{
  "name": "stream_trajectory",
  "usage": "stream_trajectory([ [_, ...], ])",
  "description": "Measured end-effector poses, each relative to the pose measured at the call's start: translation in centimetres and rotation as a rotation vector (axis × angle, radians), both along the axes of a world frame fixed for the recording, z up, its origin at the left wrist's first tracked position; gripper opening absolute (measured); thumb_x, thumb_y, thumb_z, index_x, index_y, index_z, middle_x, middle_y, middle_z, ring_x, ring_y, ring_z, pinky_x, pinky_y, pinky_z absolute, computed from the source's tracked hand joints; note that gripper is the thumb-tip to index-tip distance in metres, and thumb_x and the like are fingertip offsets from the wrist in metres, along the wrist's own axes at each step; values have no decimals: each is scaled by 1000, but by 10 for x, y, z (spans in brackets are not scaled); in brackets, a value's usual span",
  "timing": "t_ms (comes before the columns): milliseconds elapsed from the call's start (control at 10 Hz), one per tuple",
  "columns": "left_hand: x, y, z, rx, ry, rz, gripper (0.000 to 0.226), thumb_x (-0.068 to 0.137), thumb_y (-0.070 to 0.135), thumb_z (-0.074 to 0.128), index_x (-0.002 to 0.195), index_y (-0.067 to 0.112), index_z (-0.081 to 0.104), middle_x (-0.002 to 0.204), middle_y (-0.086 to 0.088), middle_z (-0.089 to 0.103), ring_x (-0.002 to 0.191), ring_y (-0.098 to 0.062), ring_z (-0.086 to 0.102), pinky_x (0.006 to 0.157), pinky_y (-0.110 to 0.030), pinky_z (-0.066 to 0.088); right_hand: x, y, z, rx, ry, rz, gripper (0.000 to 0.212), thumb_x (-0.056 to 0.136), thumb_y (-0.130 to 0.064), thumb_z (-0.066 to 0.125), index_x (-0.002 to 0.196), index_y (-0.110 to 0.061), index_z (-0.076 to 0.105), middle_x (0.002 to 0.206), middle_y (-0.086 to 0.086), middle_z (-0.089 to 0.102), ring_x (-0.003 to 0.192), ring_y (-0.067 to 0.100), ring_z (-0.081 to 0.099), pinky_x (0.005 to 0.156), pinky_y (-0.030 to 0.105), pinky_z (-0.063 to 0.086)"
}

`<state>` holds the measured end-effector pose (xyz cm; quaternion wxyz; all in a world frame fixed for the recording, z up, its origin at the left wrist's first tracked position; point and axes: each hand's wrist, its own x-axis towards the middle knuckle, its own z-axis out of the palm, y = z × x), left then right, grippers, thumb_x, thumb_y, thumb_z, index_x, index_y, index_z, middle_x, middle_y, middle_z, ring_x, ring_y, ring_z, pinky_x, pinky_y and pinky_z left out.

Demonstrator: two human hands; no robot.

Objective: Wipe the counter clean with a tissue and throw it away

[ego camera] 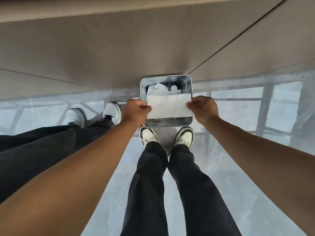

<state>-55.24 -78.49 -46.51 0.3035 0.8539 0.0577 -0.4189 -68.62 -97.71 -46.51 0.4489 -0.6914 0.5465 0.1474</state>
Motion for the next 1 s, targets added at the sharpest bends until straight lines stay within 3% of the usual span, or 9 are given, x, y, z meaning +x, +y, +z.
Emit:
stream_trajectory([
  [100,2,-3,-2,12,-3,-27,18,81,22,75,97,12,77,86,-12,77,83,-28,73,86,-45,60,3,2,-3,-12,10,34,6,82,-28,68,81,-29,74,79,-12,68,79,12,61,61,14,41],
  [200,3,-3,2,46,-42,-91,27,83,26,75,106,12,75,100,-8,77,99,-25,71,94,-37,56,2,3,-2,-5,3,46,14,81,-25,65,89,-28,76,84,-12,70,82,11,62,64,15,46],
  [300,5,-6,14,103,-44,-239,42,87,34,69,123,11,67,117,-7,72,113,-25,64,101,-35,49,-3,3,9,-7,-11,19,21,82,-24,64,101,-26,74,97,-7,73,84,9,63,75,24,51],
  [400,8,-6,23,124,-43,-312,47,89,37,66,129,12,62,124,-7,68,118,-26,61,101,-35,46,-7,2,18,-23,-26,34,24,84,-27,65,106,-25,72,102,-6,73,76,2,61,69,22,49],
  [500,11,-5,44,134,-44,-396,49,90,36,63,133,12,58,130,-9,65,120,-27,60,99,-33,44,-6,0,38,-30,-37,96,27,87,-31,64,112,-23,68,110,-3,72,80,7,62,72,25,50],
  [700,14,-5,112,178,-84,-552,56,92,44,59,139,13,51,141,-11,55,128,-30,53,102,-37,43,4,-4,97,51,40,398,54,92,-46,57,139,-21,47,135,9,59,117,29,57,82,29,41],
  [800,9,-4,144,182,-95,-600,61,91,49,58,140,13,49,141,-14,52,129,-32,51,104,-41,44,4,-1,126,87,77,523,64,91,-51,56,145,-20,39,142,13,52,123,32,52,87,32,39],
  [900,8,-14,202,175,-186,-682,62,89,52,57,137,14,49,138,-15,52,127,-33,50,104,-46,45,15,2,183,72,77,640,75,91,-58,52,151,-19,29,154,10,38,137,32,38,108,40,35],
  [1000,6,-17,241,191,-205,-704,63,89,55,56,138,15,48,143,-14,49,132,-34,46,106,-47,43,20,3,217,56,65,677,73,91,-59,51,150,-21,31,154,10,39,136,33,38,111,47,35],
])
